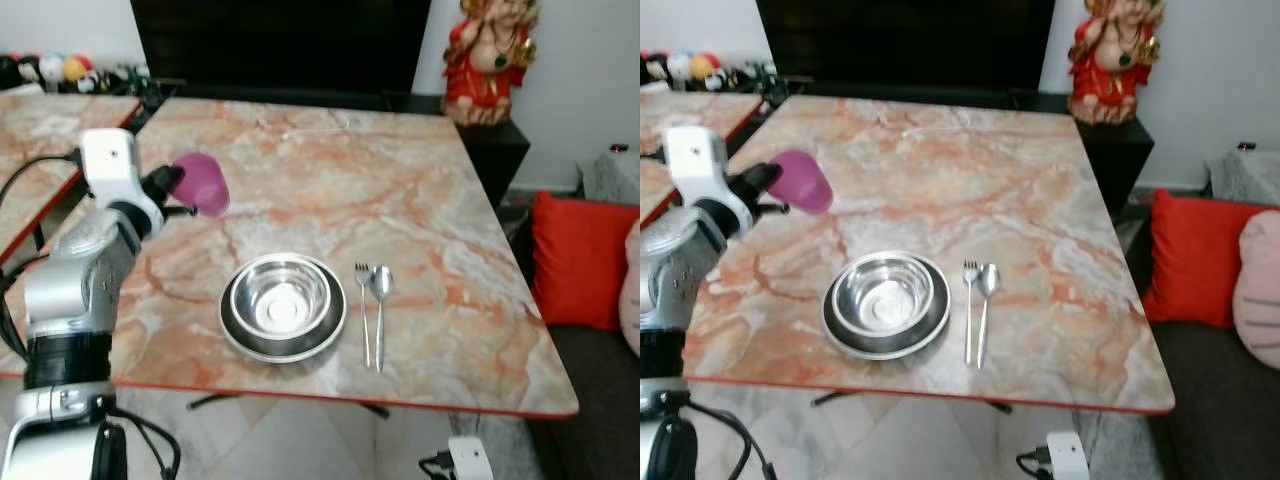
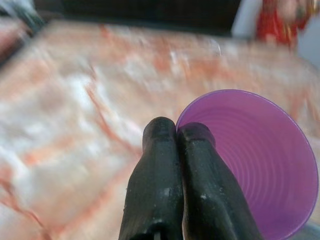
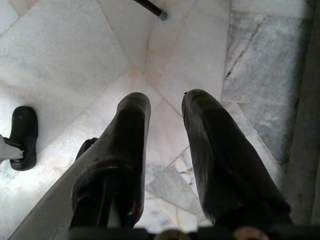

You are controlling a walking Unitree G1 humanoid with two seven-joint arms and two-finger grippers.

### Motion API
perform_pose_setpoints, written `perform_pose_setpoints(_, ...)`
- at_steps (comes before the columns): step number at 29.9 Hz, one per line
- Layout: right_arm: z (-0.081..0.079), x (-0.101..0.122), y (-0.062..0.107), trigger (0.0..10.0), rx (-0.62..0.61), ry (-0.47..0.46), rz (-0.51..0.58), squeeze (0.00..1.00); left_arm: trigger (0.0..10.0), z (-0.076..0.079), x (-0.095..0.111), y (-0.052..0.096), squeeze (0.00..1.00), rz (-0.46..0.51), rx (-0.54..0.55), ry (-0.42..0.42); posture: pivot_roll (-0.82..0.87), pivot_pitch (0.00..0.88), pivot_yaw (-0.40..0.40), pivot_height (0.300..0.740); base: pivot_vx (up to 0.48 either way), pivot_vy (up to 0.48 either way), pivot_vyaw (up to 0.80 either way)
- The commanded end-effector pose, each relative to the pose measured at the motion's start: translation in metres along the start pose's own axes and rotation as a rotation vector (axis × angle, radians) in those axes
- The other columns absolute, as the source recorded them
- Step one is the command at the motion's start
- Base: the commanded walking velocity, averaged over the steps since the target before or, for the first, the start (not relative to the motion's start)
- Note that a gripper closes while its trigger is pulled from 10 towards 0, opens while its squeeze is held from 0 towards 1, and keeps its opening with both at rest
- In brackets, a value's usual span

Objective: Setting the table

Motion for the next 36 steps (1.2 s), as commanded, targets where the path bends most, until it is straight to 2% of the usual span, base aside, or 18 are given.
perform_pose_setpoints(1, 0.003, 0.002, 0.0, 10.0, -0.006, 0.003, 0.006, 0.0, 10.0, 0.001, -0.003, -0.003, 0.0, -0.048, -0.005, -0.004, 0.16, 0.042, -0.056, 0.74, 0.0, 0.0, 0.0)
perform_pose_setpoints(2, 0.003, 0.003, 0.0, 10.0, -0.006, 0.006, 0.005, 0.0, 10.0, 0.002, -0.003, -0.005, 0.0, -0.067, -0.016, 0.028, 0.16, 0.044, -0.056, 0.74, 0.0, 0.0, 0.0)
perform_pose_setpoints(7, 0.004, 0.004, 0.0, 10.0, -0.006, 0.012, 0.005, 0.0, 10.0, -0.002, -0.009, -0.012, 0.0, -0.161, 0.034, -0.029, 0.16, 0.05, -0.055, 0.74, 0.0, 0.0, 0.0)
perform_pose_setpoints(10, 0.004, 0.004, 0.0, 10.0, -0.008, 0.012, 0.002, 0.0, 10.0, -0.006, -0.016, -0.014, 0.0, -0.213, 0.071, -0.009, 0.16, 0.051, -0.054, 0.74, 0.0, 0.0, 0.0)
perform_pose_setpoints(13, 0.004, 0.003, 0.0, 10.0, -0.007, 0.016, 0.0, 0.0, 10.0, -0.008, -0.022, -0.015, 0.0, -0.221, 0.101, -0.029, 0.16, 0.057, -0.057, 0.74, 0.0, 0.0, 0.0)
perform_pose_setpoints(20, 0.004, 0.003, 0.0, 10.0, -0.004, 0.024, 0.001, 0.0, 10.0, -0.015, -0.027, -0.017, 0.0, -0.236, 0.154, -0.016, 0.16, 0.062, -0.059, 0.74, 0.0, 0.0, 0.0)
perform_pose_setpoints(33, 0.004, 0.003, 0.0, 10.0, -0.003, 0.029, -0.001, 0.0, 10.0, -0.018, -0.031, -0.018, 0.0, -0.257, 0.164, 0.001, 0.16, 0.063, -0.06, 0.74, 0.0, 0.0, 0.0)
perform_pose_setpoints(34, 0.004, 0.003, 0.0, 10.0, -0.003, 0.029, -0.002, 0.0, 10.0, -0.018, -0.031, -0.018, 0.27, -0.258, 0.163, 0.007, 0.16, 0.063, -0.06, 0.74, 0.0, 0.0, 0.0)
perform_pose_setpoints(35, 0.004, 0.003, 0.0, 10.0, -0.003, 0.029, -0.002, 0.0, 10.0, -0.018, -0.031, -0.018, 0.27, -0.258, 0.162, 0.007, 0.16, 0.063, -0.06, 0.74, 0.0, 0.0, 0.0)
perform_pose_setpoints(36, 0.004, 0.002, 0.0, 10.0, -0.003, 0.029, -0.002, 0.0, 10.0, -0.018, -0.031, -0.017, 0.41, -0.258, 0.162, 0.007, 0.16, 0.063, -0.062, 0.74, 0.0, 0.0, 0.0)
Point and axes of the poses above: a point about 5 cm out from each wrist's last joint towards the gripper, its own y axis pointing back from the gripper into the wrist, its own x axis along the axis of the wrist's last joint, z = x × y, the point moved 3 cm from there along -y, pointing out of the wrist towards the gripper, and after that the axes turned 6 degrees about y, right-handed, at the moved point
